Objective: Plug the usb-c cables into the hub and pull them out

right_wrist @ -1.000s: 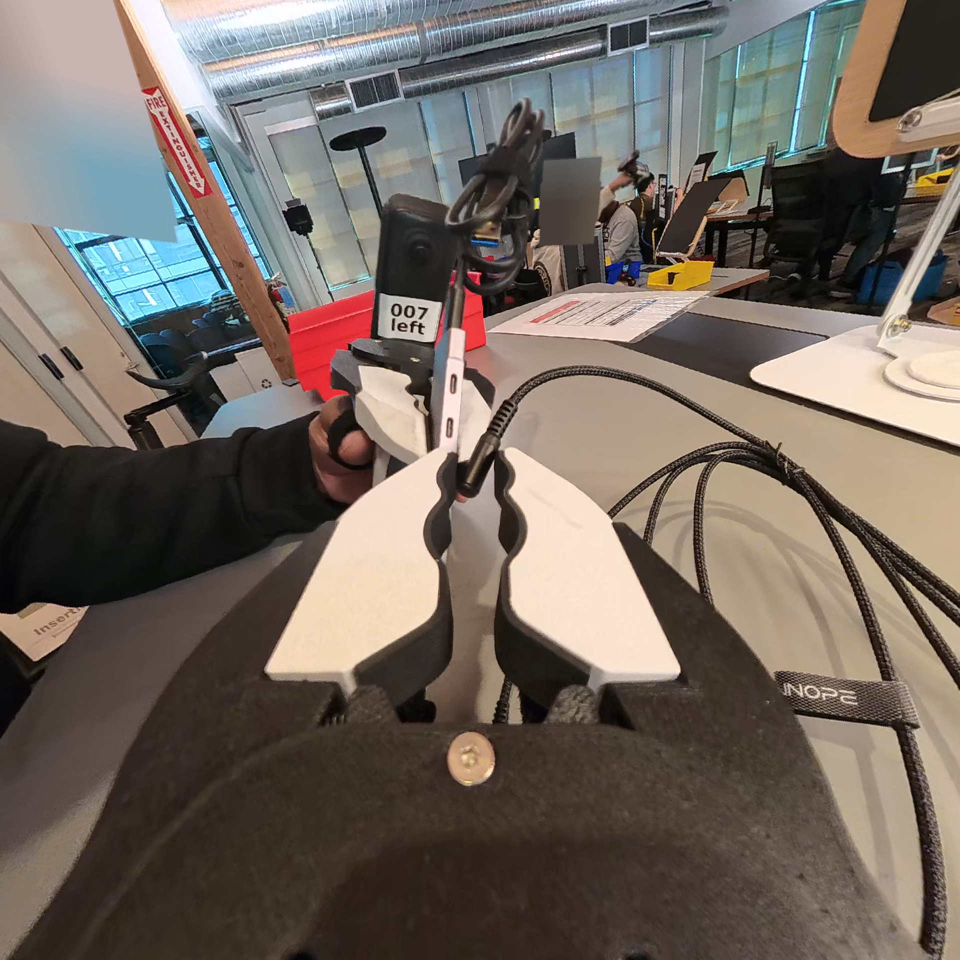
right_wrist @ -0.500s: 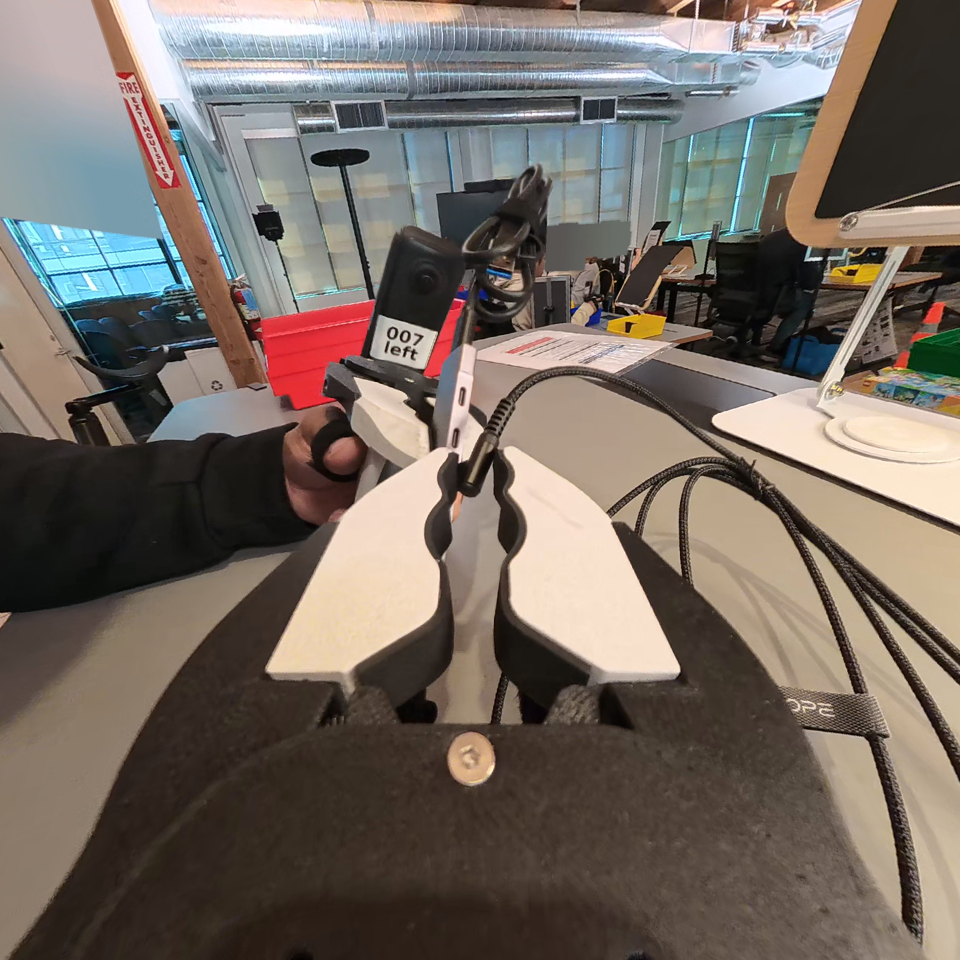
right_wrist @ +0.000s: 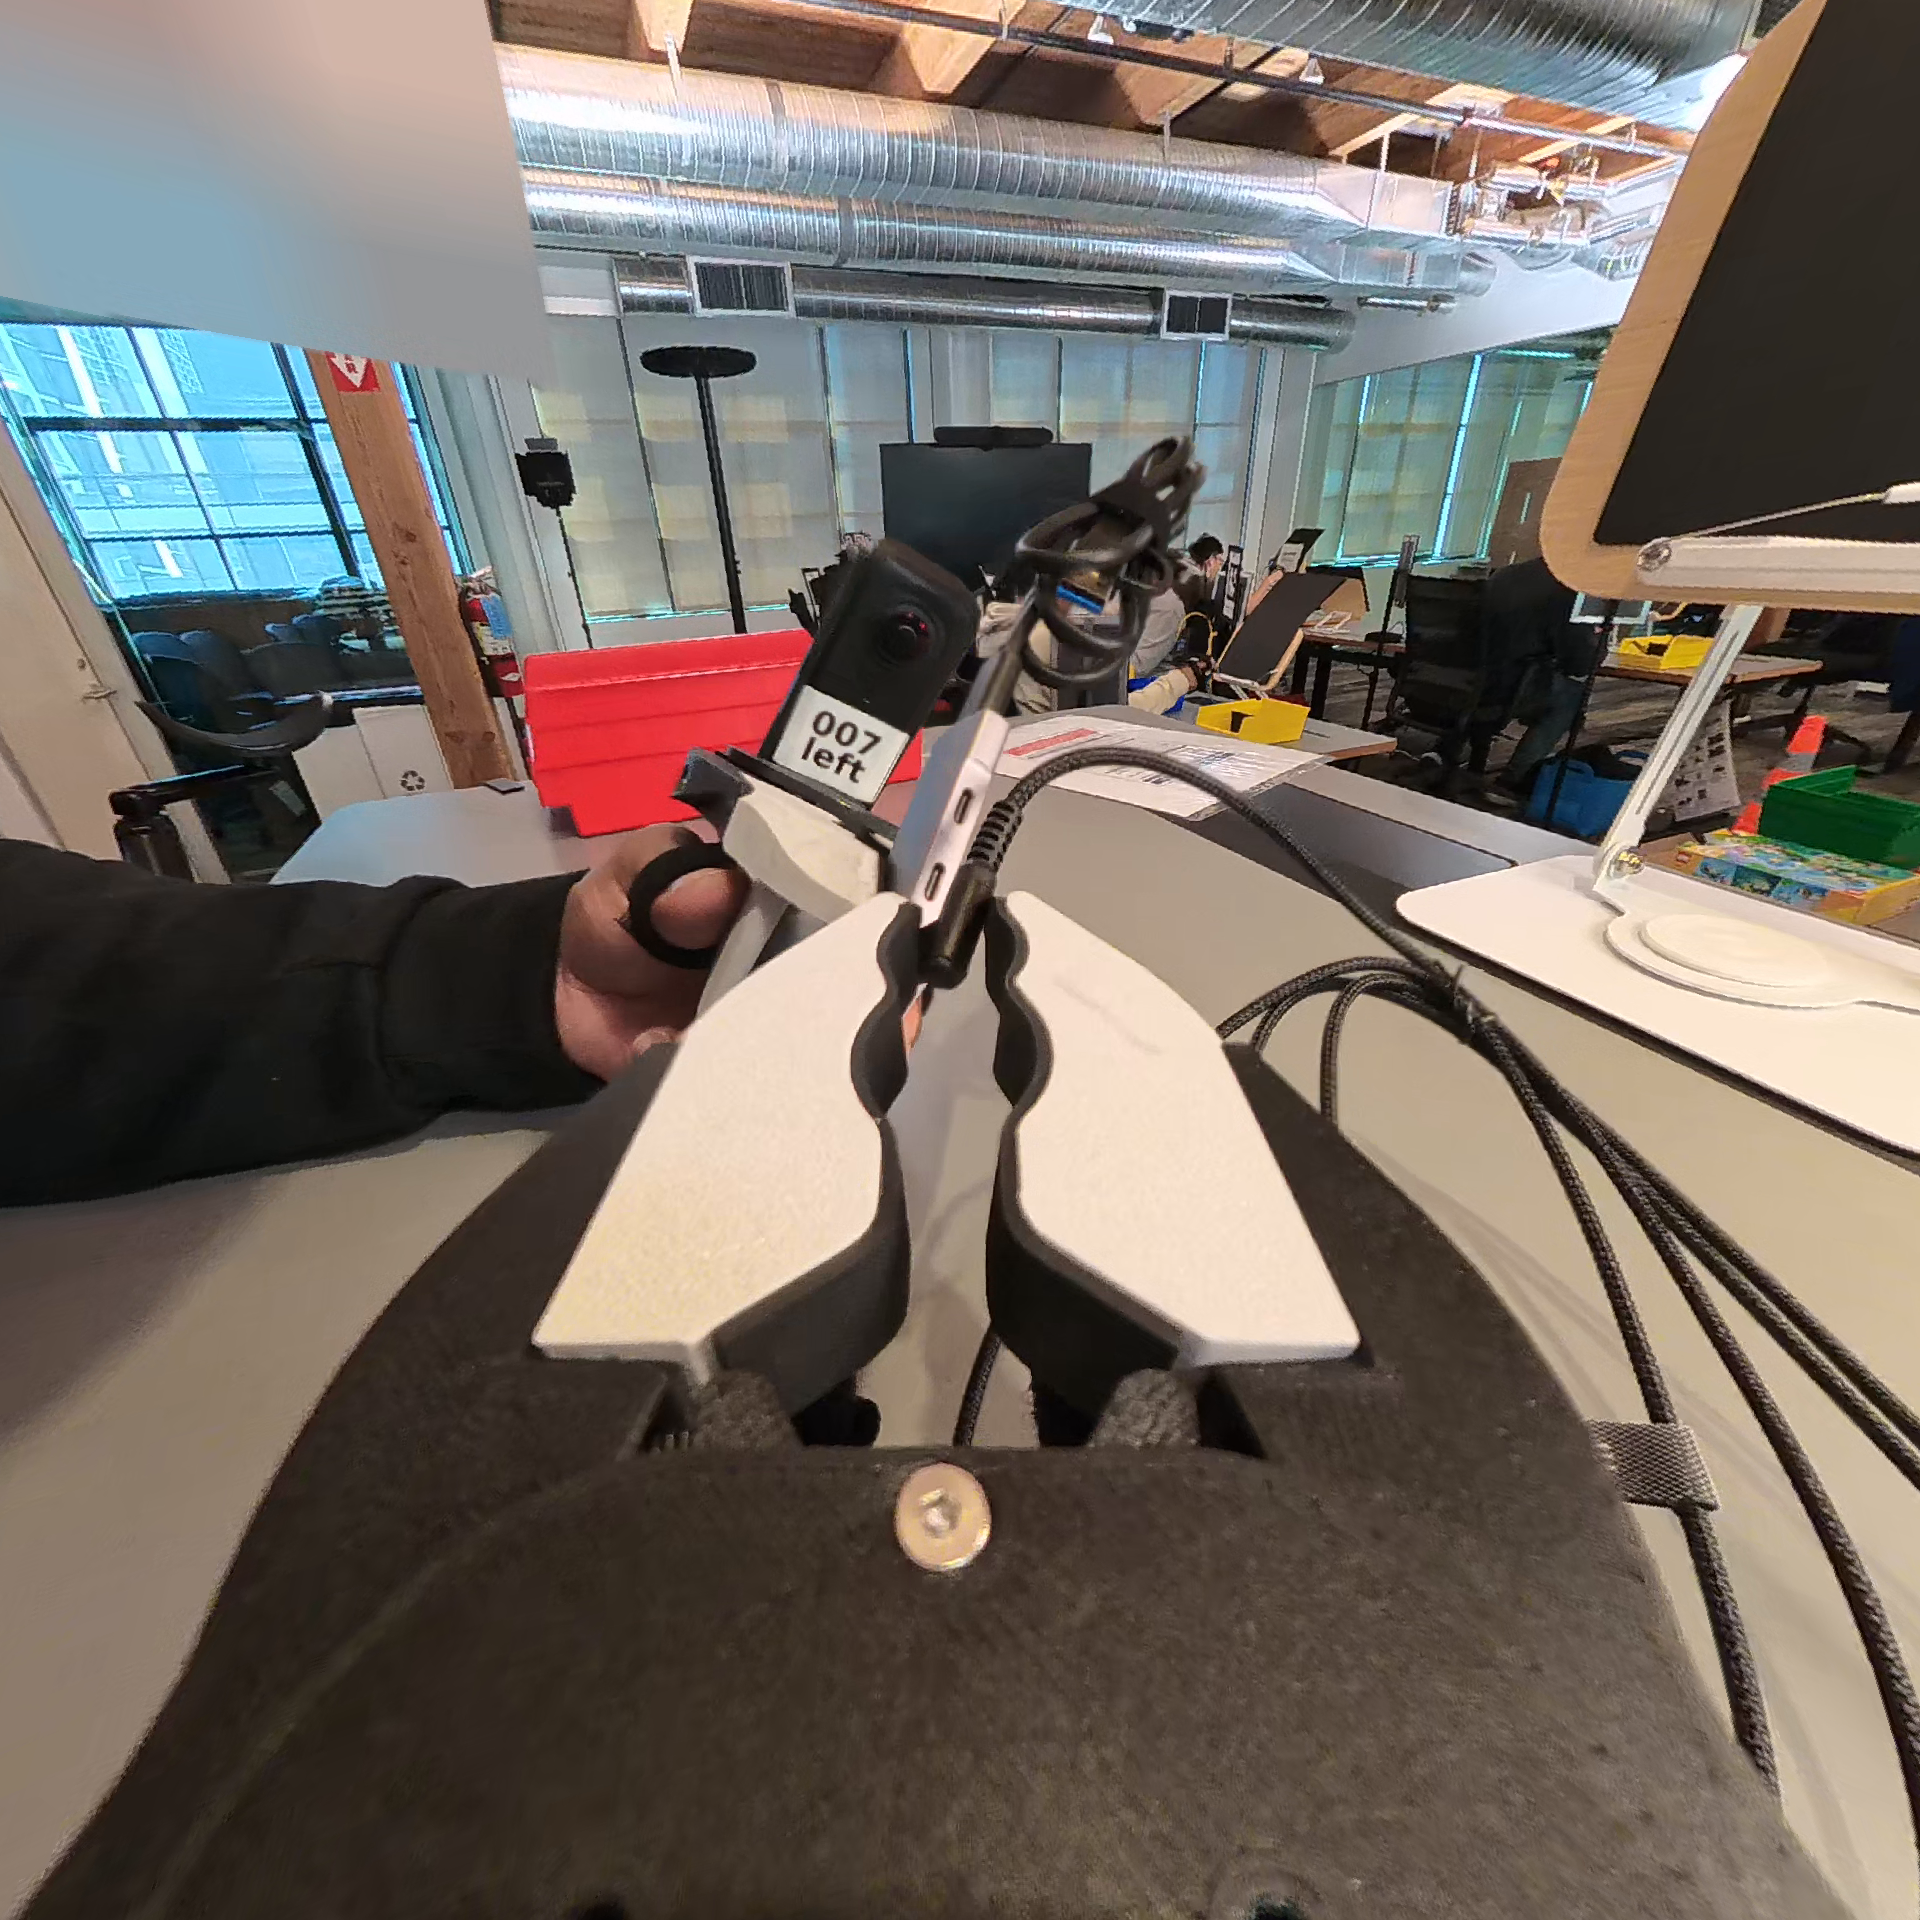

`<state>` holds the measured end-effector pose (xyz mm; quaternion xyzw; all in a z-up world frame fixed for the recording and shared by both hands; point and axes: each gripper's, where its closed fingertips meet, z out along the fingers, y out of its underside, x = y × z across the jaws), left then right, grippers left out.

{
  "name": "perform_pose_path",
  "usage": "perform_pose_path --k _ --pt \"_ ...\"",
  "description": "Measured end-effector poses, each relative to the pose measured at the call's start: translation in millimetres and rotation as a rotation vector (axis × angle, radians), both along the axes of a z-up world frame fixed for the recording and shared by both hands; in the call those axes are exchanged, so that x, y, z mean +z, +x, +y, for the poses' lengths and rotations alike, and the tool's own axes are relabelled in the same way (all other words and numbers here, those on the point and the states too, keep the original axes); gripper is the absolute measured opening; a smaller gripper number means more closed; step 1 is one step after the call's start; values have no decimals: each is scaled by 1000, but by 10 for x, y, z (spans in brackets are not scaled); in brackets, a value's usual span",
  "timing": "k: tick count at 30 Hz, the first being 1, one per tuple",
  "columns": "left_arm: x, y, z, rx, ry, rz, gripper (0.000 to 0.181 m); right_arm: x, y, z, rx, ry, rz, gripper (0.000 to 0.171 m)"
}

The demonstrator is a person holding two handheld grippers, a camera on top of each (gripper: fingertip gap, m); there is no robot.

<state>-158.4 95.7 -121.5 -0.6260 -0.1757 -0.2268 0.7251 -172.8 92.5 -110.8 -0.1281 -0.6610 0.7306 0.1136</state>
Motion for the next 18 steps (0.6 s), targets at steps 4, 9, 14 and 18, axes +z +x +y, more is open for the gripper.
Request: perform_pose_path --k 4,9,14,18 --pt "3 -62 15 42 12 -25 10 -18 -70 11 -50 10 -17 12" --pt "12 -154 -8 113 23 -32 10 -45 -150 35 -102 17 -68 14" --pt "27 -178 -36 116 43 -51 10 -55 -168 40 -109 14 -94 14" --pt "23 -146 -24 92 39 -50 10 -17 -155 48 -100 -11 -104 14"
